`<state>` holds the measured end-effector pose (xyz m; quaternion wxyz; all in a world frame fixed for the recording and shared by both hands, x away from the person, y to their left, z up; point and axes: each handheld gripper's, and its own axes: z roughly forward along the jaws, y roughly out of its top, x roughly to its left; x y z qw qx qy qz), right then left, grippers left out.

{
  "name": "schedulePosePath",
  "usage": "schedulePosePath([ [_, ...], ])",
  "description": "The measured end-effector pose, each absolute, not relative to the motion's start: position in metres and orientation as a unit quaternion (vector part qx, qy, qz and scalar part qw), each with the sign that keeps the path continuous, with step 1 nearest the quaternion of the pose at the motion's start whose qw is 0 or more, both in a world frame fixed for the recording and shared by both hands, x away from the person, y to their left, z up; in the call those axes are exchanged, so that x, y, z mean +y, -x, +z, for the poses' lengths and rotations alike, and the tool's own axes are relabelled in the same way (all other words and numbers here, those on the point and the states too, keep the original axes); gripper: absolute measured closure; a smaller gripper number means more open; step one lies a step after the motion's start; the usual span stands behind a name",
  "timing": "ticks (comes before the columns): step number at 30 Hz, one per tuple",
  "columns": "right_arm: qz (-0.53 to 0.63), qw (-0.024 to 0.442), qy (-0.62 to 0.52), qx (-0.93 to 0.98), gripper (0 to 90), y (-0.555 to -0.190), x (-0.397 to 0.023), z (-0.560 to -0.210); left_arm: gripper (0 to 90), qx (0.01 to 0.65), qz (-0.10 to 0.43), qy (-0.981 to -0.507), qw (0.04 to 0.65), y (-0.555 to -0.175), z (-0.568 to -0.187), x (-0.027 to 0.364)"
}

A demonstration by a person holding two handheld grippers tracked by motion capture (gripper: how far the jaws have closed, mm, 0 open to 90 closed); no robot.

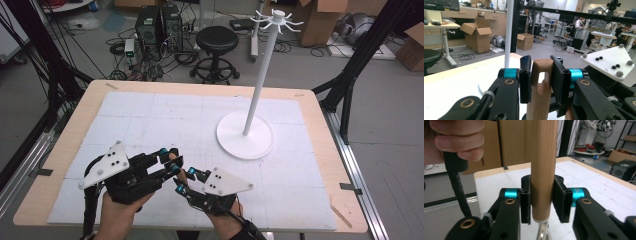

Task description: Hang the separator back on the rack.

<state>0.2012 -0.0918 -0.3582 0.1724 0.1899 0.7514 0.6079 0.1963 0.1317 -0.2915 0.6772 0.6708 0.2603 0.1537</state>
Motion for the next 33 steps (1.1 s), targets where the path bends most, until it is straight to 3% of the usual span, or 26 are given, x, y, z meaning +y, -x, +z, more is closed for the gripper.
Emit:
schedulePosePath([
  [5,0.607,0.167,-0.184,0.755,71.4,-0.201,-0.094,-0.357,70.2,0.247,0.137,-0.67,0.687,-0.197,-0.293,0.134],
  [9,0.619,0.129,-0.172,0.755,71.6,-0.203,-0.098,-0.355,51.6,0.231,0.11,-0.657,0.709,-0.199,-0.292,0.142],
  [14,0.649,0.062,-0.148,0.743,71.7,-0.209,-0.107,-0.352,48.4,0.201,0.087,-0.648,0.73,-0.199,-0.289,0.156],
  [19,0.663,0.023,-0.136,0.736,71.7,-0.215,-0.117,-0.352,42.8,0.192,0.096,-0.637,0.741,-0.196,-0.289,0.176],
  [27,0.677,-0.015,-0.129,0.725,71.6,-0.229,-0.136,-0.345,21.2,0.235,0.134,-0.659,0.702,-0.195,-0.313,0.217],
  [33,0.676,-0.003,-0.145,0.723,71.6,-0.249,-0.151,-0.335,20.7,0.266,0.148,-0.677,0.671,-0.202,-0.343,0.244],
])
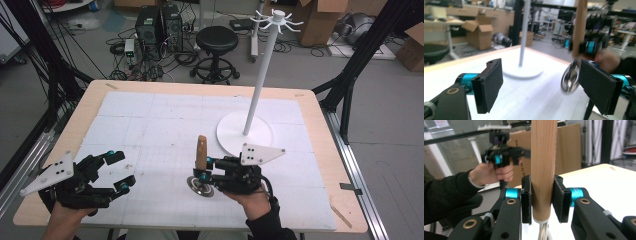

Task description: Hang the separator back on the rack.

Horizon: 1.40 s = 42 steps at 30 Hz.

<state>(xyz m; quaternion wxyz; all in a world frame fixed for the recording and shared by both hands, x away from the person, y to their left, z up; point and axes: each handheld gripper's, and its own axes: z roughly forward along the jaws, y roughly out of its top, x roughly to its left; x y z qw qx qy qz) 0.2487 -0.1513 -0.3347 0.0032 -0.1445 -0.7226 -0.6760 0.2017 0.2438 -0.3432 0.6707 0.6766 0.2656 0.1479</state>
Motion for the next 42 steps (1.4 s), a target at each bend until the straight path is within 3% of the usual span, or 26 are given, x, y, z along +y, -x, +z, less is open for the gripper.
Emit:
schedulePosePath([
  [17,-0.675,-0.054,0.221,-0.702,71.4,-0.317,-0.2,-0.276,21.0,0.296,0.175,-0.684,0.644,-0.21,-0.379,0.269],
  [29,-0.669,-0.082,0.239,-0.699,71.4,-0.35,-0.217,-0.228,21.0,0.295,0.179,-0.693,0.633,-0.211,-0.383,0.269],
  [42,-0.666,-0.098,0.266,-0.69,71.4,-0.377,-0.224,-0.2,21.3,0.295,0.17,-0.693,0.636,-0.211,-0.384,0.27],
])
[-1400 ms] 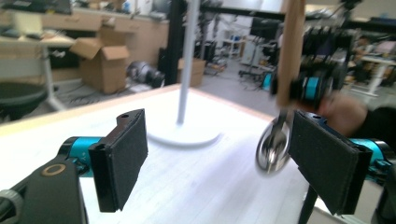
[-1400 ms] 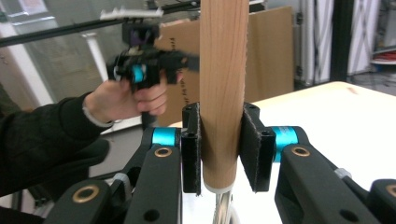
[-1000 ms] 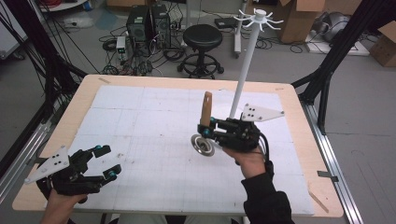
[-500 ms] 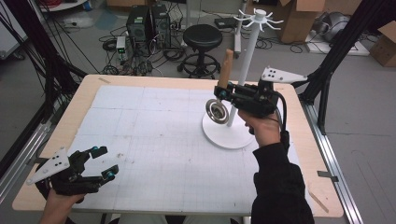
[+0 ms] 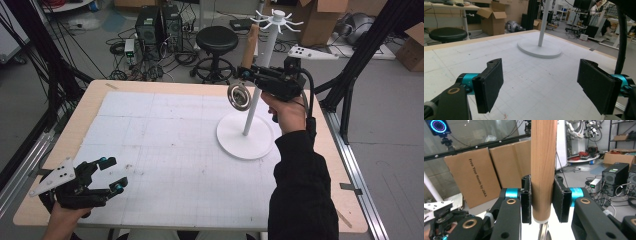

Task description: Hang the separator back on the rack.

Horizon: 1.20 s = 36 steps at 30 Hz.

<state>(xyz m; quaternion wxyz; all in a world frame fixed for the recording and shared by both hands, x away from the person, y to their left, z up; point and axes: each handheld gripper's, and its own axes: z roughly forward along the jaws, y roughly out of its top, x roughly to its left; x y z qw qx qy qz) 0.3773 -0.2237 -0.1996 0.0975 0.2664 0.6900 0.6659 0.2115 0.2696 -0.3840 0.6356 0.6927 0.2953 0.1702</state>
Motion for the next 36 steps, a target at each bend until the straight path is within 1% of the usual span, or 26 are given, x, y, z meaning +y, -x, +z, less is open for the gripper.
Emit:
schedulePosePath([
  [13,0.672,0.088,-0.294,0.674,71.2,-0.393,-0.231,-0.201,21.6,0.297,0.167,-0.689,0.64,-0.212,-0.384,0.272],
  [26,0.664,0.099,-0.308,0.674,70.6,-0.395,-0.236,-0.205,21.5,0.3,0.166,-0.688,0.64,-0.212,-0.384,0.272],
  [27,0.662,0.102,-0.31,0.675,69.2,-0.394,-0.237,-0.206,21.6,0.3,0.166,-0.688,0.64,-0.212,-0.384,0.273],
  [31,0.666,0.117,-0.322,0.662,52.2,-0.39,-0.24,-0.208,21.6,0.301,0.166,-0.687,0.64,-0.212,-0.385,0.273],
  [34,0.661,0.129,-0.325,0.664,48.2,-0.383,-0.244,-0.211,21.6,0.301,0.166,-0.687,0.64,-0.213,-0.385,0.273],
  [36,0.659,0.135,-0.326,0.664,43.8,-0.378,-0.247,-0.215,21.6,0.301,0.166,-0.686,0.641,-0.213,-0.385,0.274],
])
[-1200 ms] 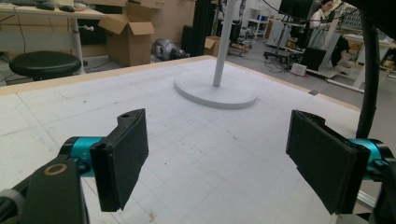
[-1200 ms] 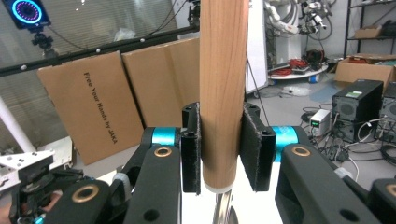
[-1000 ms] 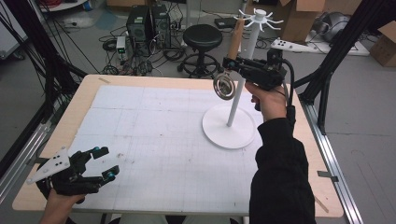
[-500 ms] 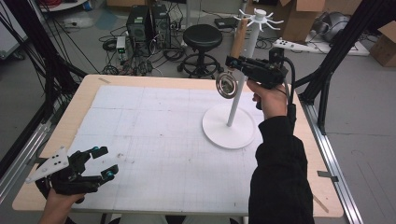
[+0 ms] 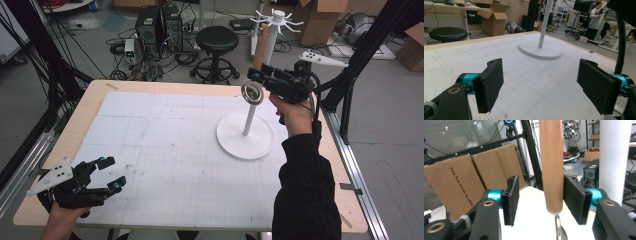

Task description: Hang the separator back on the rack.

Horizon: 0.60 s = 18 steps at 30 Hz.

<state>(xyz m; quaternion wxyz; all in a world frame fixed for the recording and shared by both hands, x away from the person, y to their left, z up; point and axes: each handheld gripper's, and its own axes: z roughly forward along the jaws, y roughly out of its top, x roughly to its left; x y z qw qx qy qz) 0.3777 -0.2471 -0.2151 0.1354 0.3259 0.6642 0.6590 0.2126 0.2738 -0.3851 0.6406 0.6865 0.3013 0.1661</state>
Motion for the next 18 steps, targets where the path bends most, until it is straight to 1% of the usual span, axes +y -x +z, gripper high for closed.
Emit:
schedulePosePath([
  [2,0.645,0.156,-0.331,0.671,37.2,-0.37,-0.25,-0.22,21.6,0.303,0.167,-0.686,0.64,-0.212,-0.385,0.275],
  [3,0.637,0.167,-0.331,0.675,36.8,-0.366,-0.251,-0.223,21.6,0.303,0.168,-0.686,0.64,-0.212,-0.385,0.275],
  [8,0.627,0.192,-0.325,0.681,34.3,-0.344,-0.261,-0.239,21.6,0.307,0.167,-0.684,0.641,-0.214,-0.386,0.276],
  [12,0.624,0.208,-0.324,0.68,29.7,-0.324,-0.269,-0.253,21.6,0.308,0.166,-0.682,0.642,-0.214,-0.386,0.275],
  [15,0.606,0.23,-0.323,0.69,28.6,-0.307,-0.273,-0.268,21.5,0.311,0.171,-0.679,0.643,-0.215,-0.386,0.276],
  [18,0.591,0.242,-0.322,0.698,24.2,-0.29,-0.276,-0.284,21.5,0.313,0.173,-0.674,0.646,-0.216,-0.386,0.276],
])
